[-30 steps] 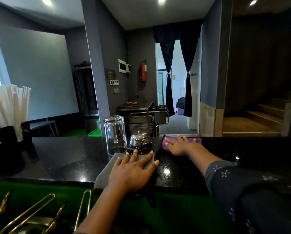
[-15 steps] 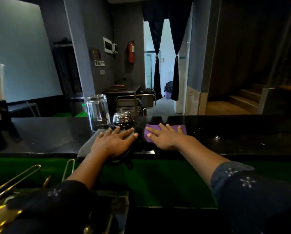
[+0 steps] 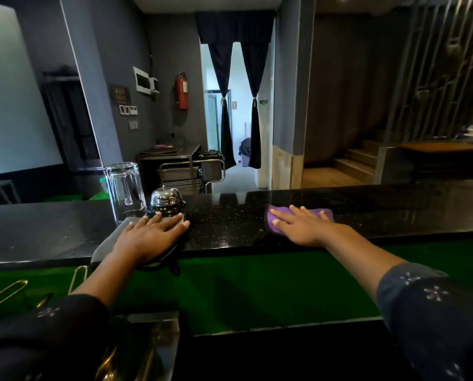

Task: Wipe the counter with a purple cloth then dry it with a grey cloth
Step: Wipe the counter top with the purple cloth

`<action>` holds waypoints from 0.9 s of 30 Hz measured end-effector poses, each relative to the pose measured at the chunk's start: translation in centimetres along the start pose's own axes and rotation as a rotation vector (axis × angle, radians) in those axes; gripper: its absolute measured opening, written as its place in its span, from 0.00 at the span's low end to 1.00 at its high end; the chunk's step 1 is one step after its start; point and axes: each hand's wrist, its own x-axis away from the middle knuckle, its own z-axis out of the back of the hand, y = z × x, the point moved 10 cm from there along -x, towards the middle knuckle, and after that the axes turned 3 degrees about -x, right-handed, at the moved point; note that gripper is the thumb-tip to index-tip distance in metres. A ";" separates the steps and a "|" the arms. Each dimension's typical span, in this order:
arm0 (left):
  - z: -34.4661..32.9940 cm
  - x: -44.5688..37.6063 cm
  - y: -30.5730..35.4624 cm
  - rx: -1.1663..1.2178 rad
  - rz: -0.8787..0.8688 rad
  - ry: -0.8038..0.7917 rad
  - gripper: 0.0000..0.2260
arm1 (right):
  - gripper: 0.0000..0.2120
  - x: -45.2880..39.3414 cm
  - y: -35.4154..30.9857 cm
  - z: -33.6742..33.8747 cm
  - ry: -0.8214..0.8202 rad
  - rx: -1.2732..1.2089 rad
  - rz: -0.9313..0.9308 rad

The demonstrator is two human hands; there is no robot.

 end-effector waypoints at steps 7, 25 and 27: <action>4.4 0.0 4.2 -0.418 -0.014 0.211 0.29 | 0.26 0.2 -7.0 -0.9 0.014 0.030 0.077; -0.5 0.4 14.0 0.051 -0.124 0.104 0.32 | 0.26 1.5 11.5 2.1 0.029 0.000 -0.104; -0.5 0.2 13.9 0.037 -0.119 0.089 0.30 | 0.26 1.0 9.8 2.1 0.039 0.000 -0.114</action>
